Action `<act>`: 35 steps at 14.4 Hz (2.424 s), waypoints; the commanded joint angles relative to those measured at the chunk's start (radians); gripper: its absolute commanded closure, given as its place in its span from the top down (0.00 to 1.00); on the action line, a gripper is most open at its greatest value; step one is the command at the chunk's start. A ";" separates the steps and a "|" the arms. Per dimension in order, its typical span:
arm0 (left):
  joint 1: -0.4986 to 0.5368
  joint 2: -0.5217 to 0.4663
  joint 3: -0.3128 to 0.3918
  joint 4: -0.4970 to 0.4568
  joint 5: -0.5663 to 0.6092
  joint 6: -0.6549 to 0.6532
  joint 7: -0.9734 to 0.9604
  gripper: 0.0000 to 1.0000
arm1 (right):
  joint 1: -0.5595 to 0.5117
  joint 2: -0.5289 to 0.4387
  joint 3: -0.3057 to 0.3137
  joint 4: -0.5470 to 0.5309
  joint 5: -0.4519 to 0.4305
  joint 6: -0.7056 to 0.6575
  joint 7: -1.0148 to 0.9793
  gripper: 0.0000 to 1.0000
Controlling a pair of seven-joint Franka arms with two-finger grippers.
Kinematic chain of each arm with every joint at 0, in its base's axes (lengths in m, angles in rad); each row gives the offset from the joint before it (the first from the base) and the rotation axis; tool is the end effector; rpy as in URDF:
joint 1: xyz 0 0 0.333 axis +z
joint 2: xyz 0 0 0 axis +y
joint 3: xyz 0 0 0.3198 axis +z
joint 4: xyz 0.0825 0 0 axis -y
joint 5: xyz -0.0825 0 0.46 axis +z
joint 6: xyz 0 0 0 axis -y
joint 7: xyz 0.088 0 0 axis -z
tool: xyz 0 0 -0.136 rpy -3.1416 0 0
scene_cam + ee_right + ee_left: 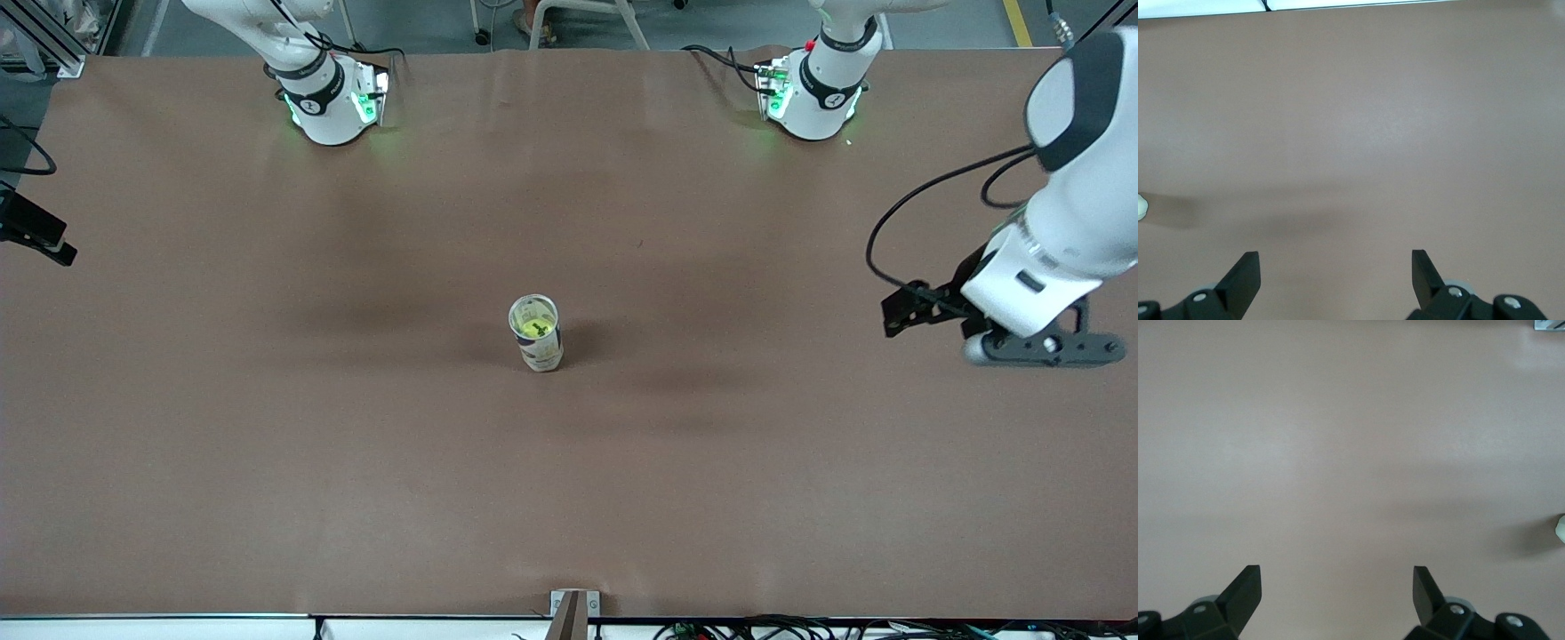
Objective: Insert tennis ball vertically with right arm
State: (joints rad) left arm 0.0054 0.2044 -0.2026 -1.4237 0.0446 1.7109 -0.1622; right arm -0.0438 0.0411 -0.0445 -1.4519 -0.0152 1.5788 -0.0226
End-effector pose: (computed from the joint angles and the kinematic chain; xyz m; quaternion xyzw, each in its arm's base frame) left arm 0.6974 -0.1213 0.5598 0.9989 -0.0167 0.0431 0.0059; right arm 0.6444 -0.0585 0.6392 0.9985 -0.0330 0.0424 0.0109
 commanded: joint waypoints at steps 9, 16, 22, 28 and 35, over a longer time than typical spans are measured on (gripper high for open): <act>-0.104 -0.212 0.124 -0.107 -0.003 -0.217 0.030 1.00 | 0.015 -0.156 -0.012 -0.239 -0.005 0.124 -0.007 1.00; -0.094 -0.237 0.124 -0.152 -0.035 -0.191 0.050 1.00 | 0.016 -0.148 -0.012 -0.212 -0.002 0.092 0.003 1.00; -0.093 -0.229 0.124 -0.152 -0.042 -0.186 0.064 1.00 | 0.016 -0.142 -0.011 -0.206 -0.002 0.110 0.003 1.00; -0.094 -0.240 0.118 -0.173 -0.052 -0.182 0.055 1.00 | 0.021 -0.138 -0.008 -0.206 -0.002 0.109 0.003 1.00; -0.093 -0.254 0.124 -0.175 -0.068 -0.143 0.062 1.00 | 0.022 -0.135 -0.009 -0.206 0.000 0.110 -0.002 1.00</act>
State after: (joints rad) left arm -0.0916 -0.0277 -0.0837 -1.5892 -0.0088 1.5511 -0.1163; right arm -0.0289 -0.0878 -0.0495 -1.6527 -0.0152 1.6845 -0.0227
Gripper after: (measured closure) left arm 0.000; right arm 0.000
